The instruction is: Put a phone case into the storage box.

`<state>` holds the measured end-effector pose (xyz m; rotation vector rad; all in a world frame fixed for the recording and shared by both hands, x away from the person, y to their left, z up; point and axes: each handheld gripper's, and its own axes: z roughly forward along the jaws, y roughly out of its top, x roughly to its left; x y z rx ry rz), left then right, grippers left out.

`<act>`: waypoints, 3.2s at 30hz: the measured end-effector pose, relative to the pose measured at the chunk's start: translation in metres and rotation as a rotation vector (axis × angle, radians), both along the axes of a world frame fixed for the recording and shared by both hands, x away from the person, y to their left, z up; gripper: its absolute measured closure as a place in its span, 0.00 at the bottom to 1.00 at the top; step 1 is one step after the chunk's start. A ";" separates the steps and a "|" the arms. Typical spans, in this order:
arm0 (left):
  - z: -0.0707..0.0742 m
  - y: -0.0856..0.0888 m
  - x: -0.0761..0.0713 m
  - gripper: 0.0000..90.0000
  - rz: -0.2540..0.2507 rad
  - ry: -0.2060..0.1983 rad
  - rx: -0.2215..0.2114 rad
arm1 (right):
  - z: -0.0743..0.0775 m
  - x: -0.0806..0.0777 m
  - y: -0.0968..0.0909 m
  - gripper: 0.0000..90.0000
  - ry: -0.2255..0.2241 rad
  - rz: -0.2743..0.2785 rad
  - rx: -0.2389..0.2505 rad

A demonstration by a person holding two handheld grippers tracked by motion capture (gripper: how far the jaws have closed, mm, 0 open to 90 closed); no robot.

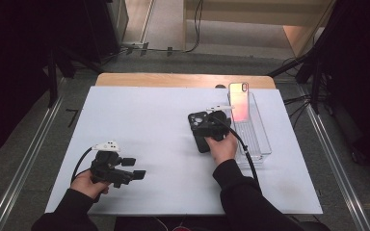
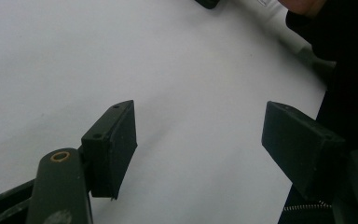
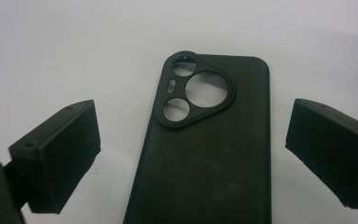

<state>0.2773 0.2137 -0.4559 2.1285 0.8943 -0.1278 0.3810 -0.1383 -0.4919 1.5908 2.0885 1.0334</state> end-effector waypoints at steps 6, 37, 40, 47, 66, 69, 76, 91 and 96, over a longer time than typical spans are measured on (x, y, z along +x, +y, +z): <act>0.000 0.000 0.000 0.30 0.001 0.000 0.005 | -0.009 -0.001 0.000 0.03 0.002 -0.015 -0.006; 0.000 0.000 0.000 0.30 0.001 -0.002 0.004 | -0.029 -0.006 0.013 0.04 0.009 -0.041 -0.146; 0.000 -0.001 0.000 0.30 0.002 -0.002 0.004 | -0.029 -0.006 0.013 0.05 0.007 -0.041 -0.148; 0.000 -0.001 -0.001 0.30 0.002 -0.002 0.007 | -0.029 -0.008 0.013 0.10 -0.002 -0.043 -0.144; 0.000 0.000 0.001 0.30 0.009 -0.003 0.004 | -0.025 -0.008 0.009 0.15 0.005 -0.019 -0.131; 0.000 0.001 0.001 0.30 0.013 -0.002 -0.001 | -0.021 -0.009 0.008 0.15 0.003 -0.013 -0.110; 0.000 0.000 0.002 0.30 0.014 -0.003 -0.001 | -0.007 -0.011 0.003 0.15 -0.005 0.004 -0.070; 0.008 -0.010 0.003 0.30 0.076 0.024 -0.044 | 0.025 -0.035 0.004 0.15 -0.026 0.087 0.036; 0.013 -0.016 0.005 0.30 0.097 0.020 -0.047 | 0.036 -0.045 0.005 0.15 -0.031 0.114 0.087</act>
